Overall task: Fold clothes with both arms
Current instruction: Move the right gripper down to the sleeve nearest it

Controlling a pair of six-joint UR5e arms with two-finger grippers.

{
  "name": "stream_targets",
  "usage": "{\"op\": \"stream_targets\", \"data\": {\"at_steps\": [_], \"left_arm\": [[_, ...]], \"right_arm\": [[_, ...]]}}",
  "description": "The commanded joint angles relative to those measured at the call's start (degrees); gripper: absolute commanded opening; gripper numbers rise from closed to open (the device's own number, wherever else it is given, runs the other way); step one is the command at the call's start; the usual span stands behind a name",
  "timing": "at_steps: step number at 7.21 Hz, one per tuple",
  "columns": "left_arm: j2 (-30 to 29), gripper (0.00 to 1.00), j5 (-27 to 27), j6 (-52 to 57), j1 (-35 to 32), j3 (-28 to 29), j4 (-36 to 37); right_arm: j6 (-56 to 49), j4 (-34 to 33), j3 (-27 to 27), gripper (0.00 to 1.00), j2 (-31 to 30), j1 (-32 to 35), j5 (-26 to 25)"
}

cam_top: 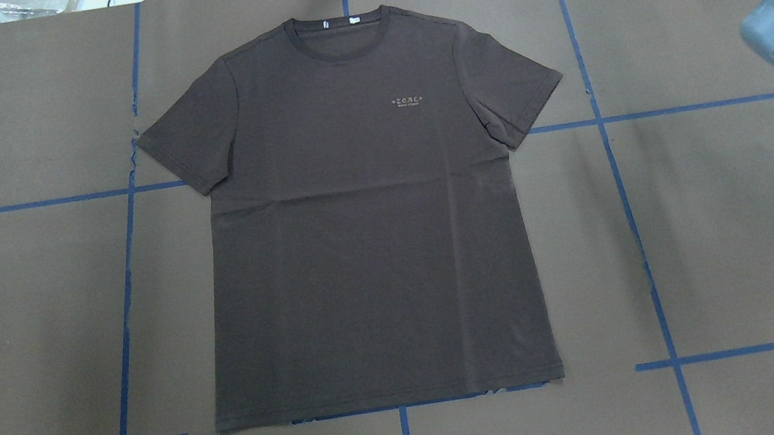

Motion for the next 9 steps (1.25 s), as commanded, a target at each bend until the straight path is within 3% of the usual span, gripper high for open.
{"op": "stream_targets", "data": {"at_steps": [1,3,6,9], "left_arm": [[-0.01,1.00,0.00,0.10,0.02,0.07,-0.34],[-0.01,1.00,0.00,0.10,0.10,0.07,-0.43],[-0.01,1.00,0.00,0.10,0.10,0.16,-0.43],[-0.01,1.00,0.00,0.10,0.10,0.16,-0.43]], "right_arm": [[14.63,9.04,-7.61,0.96,5.64,-8.59,-10.93],[15.48,12.92,-10.96,0.96,5.48,-12.13,-13.70],[15.48,13.02,-13.16,0.90,5.13,-15.03,-18.09],[15.39,13.02,-14.48,0.85,4.78,-15.92,-18.98]]}}
